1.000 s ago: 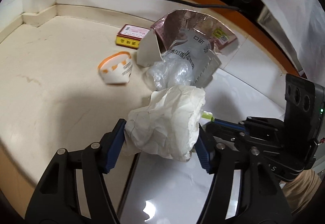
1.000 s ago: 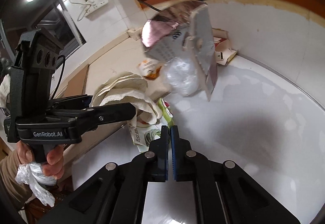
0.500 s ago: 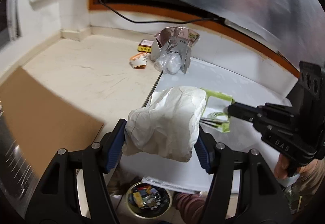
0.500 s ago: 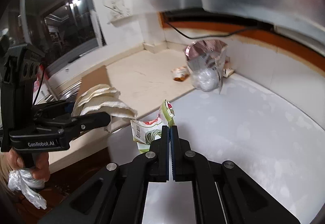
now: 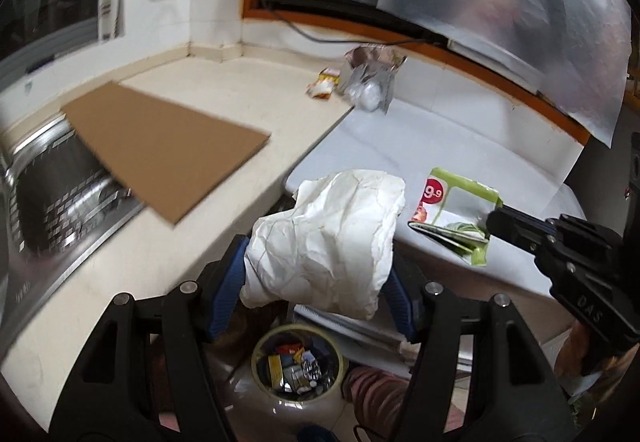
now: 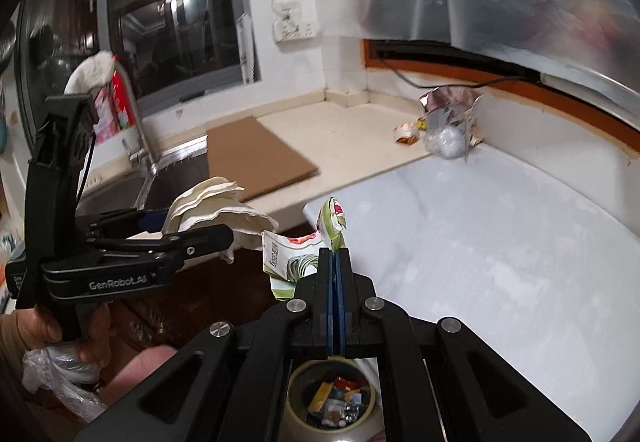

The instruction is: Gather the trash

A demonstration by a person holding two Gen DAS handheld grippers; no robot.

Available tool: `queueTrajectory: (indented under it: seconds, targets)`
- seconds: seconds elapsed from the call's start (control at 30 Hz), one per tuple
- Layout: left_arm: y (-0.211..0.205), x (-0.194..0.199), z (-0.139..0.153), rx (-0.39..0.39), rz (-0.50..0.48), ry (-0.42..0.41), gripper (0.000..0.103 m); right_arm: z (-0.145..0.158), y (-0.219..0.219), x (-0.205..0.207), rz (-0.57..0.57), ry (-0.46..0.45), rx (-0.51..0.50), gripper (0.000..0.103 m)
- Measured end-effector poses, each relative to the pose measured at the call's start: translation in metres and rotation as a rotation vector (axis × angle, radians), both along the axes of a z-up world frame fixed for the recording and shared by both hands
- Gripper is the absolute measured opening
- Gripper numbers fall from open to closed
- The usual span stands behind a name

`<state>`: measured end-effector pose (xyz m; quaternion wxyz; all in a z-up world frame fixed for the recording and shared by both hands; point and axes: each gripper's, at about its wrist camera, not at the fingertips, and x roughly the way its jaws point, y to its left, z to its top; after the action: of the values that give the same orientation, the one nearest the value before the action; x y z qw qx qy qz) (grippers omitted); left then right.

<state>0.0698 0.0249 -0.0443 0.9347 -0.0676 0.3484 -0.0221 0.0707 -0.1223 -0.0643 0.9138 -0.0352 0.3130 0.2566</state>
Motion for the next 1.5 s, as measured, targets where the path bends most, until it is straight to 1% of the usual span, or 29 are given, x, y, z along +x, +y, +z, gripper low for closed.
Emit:
queueTrajectory:
  seconds: [0.1,0.2,0.47,0.77,0.83,1.03,1.27,1.5]
  targets:
    - [0.004,-0.006,-0.02,-0.004,0.016,0.037,0.06,-0.011,0.011,-0.021,0.009,-0.013,-0.051,0.001]
    - [0.005,-0.011,-0.038,0.016,0.029,0.07,0.06,-0.028,0.021,-0.031,0.012,-0.002,-0.091,0.001]
    - [-0.002,-0.009,-0.095,0.032,0.012,0.146,0.06,-0.095,0.042,-0.039,0.015,0.065,-0.22,0.001]
    - [-0.009,0.011,-0.163,0.035,-0.015,0.254,0.06,-0.164,0.045,-0.021,-0.008,0.18,-0.286,0.001]
    - [-0.009,0.013,-0.177,0.034,-0.02,0.265,0.06,-0.179,0.045,-0.018,-0.014,0.201,-0.295,0.001]
    - [-0.01,0.027,-0.215,0.031,-0.031,0.319,0.061,-0.214,0.042,-0.002,-0.035,0.254,-0.314,0.001]
    - [-0.01,0.041,-0.251,0.03,-0.04,0.372,0.061,-0.253,0.042,0.021,-0.044,0.317,-0.337,0.001]
    - [-0.008,0.058,-0.275,0.009,-0.046,0.399,0.062,-0.286,0.048,0.037,-0.033,0.366,-0.364,0.001]
